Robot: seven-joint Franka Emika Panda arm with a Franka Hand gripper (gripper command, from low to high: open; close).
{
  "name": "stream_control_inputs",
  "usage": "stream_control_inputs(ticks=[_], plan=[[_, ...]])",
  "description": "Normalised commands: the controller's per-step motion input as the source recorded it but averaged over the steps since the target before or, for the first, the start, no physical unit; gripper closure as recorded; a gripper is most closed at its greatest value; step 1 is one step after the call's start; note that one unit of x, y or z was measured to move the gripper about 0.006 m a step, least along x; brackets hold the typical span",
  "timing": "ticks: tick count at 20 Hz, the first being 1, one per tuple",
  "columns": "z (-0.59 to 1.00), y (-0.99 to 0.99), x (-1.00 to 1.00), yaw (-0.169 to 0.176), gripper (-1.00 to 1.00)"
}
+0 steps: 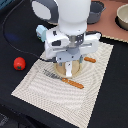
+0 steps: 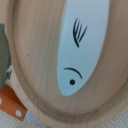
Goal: Interact with the objects in diverse but meaningful ways.
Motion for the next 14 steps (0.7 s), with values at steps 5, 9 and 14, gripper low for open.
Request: stream_control_inputs(ticks=[5, 9, 14], plan=[[0.0, -0.03, 0.12, -0.005, -1.0], [-0.01, -0.01, 0.22, -0.017, -1.0], [-0.04, -0.11, 0.07, 0.0, -1.0]])
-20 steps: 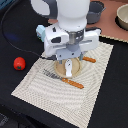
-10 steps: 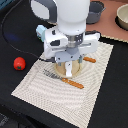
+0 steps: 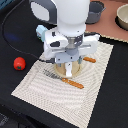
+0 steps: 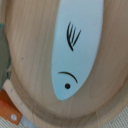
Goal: Interact with the objects in diverse but meaningful ways.
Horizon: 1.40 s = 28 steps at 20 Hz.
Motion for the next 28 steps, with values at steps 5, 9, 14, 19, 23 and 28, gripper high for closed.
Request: stream_control_inputs(ticks=[5, 9, 14, 19, 23, 28], plan=[[-0.06, -0.12, 0.07, -0.001, -1.0], [-0.07, -0.09, 0.1, -0.002, -1.0], [-0.11, -0.03, 0.18, -0.013, -1.0], [-0.09, 0.0, 0.19, -0.017, -1.0], [-0.03, -0.02, 0.19, -0.015, 1.0], [-0.05, -0.03, 0.19, -0.013, 1.0]])
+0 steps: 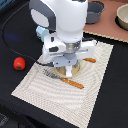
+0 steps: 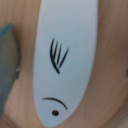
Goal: Interact with the objects in diverse but meaningful ways.
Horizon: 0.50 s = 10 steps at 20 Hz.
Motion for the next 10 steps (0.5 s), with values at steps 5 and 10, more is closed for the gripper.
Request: stream_control_inputs(ticks=[5, 10], plan=[[-0.05, -0.03, 0.2, -0.014, 1.0], [0.75, 0.0, 0.16, -0.041, 1.0]])
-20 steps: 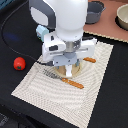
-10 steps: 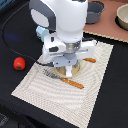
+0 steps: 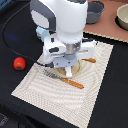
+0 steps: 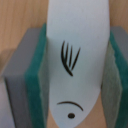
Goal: Interact with the objects in diverse but meaningful ways.
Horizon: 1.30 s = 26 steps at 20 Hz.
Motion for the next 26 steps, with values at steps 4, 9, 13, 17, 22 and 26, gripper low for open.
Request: stream_control_inputs(ticks=[4, 9, 13, 17, 22, 26], plan=[[1.0, 0.03, 0.04, -0.043, 1.0], [0.93, -0.2, -0.15, -0.01, 1.0], [0.5, -0.55, -0.33, 0.0, 1.0], [0.2, -0.73, -0.47, 0.0, 1.0], [-0.01, -0.78, -0.55, 0.0, 1.0], [-0.17, -0.73, -0.63, 0.0, 1.0]])
